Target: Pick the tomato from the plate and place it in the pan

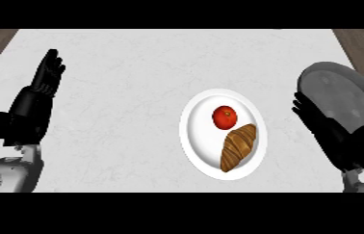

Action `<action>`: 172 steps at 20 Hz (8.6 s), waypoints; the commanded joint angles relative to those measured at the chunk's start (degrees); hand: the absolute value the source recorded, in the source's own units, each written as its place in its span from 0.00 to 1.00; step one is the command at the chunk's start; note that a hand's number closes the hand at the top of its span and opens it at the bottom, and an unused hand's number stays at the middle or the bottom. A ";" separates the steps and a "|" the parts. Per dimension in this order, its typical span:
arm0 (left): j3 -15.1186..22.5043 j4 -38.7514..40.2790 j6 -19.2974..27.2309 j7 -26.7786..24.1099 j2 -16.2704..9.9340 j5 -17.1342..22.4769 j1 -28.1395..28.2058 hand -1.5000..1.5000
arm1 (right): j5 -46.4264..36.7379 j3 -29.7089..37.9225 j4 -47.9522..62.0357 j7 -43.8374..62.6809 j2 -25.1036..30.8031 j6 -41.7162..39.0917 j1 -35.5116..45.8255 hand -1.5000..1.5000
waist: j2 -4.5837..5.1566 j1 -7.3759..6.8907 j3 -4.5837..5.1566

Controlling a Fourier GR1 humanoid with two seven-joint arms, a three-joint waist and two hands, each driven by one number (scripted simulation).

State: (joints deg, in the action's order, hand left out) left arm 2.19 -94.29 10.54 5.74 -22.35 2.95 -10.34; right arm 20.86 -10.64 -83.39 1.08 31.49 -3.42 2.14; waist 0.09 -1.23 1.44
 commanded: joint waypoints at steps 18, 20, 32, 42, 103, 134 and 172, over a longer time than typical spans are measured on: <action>-0.48 4.08 -0.57 6.67 7.78 7.91 -1.74 0.50 | -13.27 6.12 30.65 -44.77 6.41 -29.78 27.39 0.00 | 0.74 -1.00 -1.62; -1.75 5.72 -2.47 5.54 6.81 9.02 -1.53 0.50 | -17.49 4.17 30.87 -45.41 4.64 -24.96 32.01 0.00 | 0.70 -1.16 -1.55; -1.63 4.28 -2.98 5.62 7.74 8.40 1.07 0.50 | -33.67 -8.47 28.81 -39.11 4.02 -22.72 43.49 0.00 | -0.01 0.20 -1.42; -2.84 2.28 -3.04 6.40 7.61 8.51 2.57 0.50 | -47.35 -21.32 27.02 -37.72 3.75 -27.81 44.53 0.00 | -0.10 0.32 -1.44; -6.14 -0.84 -6.88 8.36 13.32 2.88 4.00 0.50 | -85.05 -8.60 31.97 -34.71 -23.54 -19.08 39.35 1.00 | 0.02 0.46 -1.46; -10.46 2.13 -8.70 7.02 11.31 4.58 4.06 0.50 | -95.86 3.07 -32.26 18.59 -23.74 -27.28 21.47 1.00 | -1.00 3.76 -1.34; -10.22 1.65 -9.78 10.25 12.08 4.74 0.48 0.50 | -79.91 39.26 41.77 -21.52 -0.06 11.16 33.47 1.00 | 0.32 -0.10 -1.51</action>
State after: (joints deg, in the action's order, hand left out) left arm -6.15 -92.77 1.87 14.85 -8.86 5.96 -9.14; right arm -56.91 29.59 -52.02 -18.47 30.43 2.30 32.96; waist 0.33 -1.10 -0.07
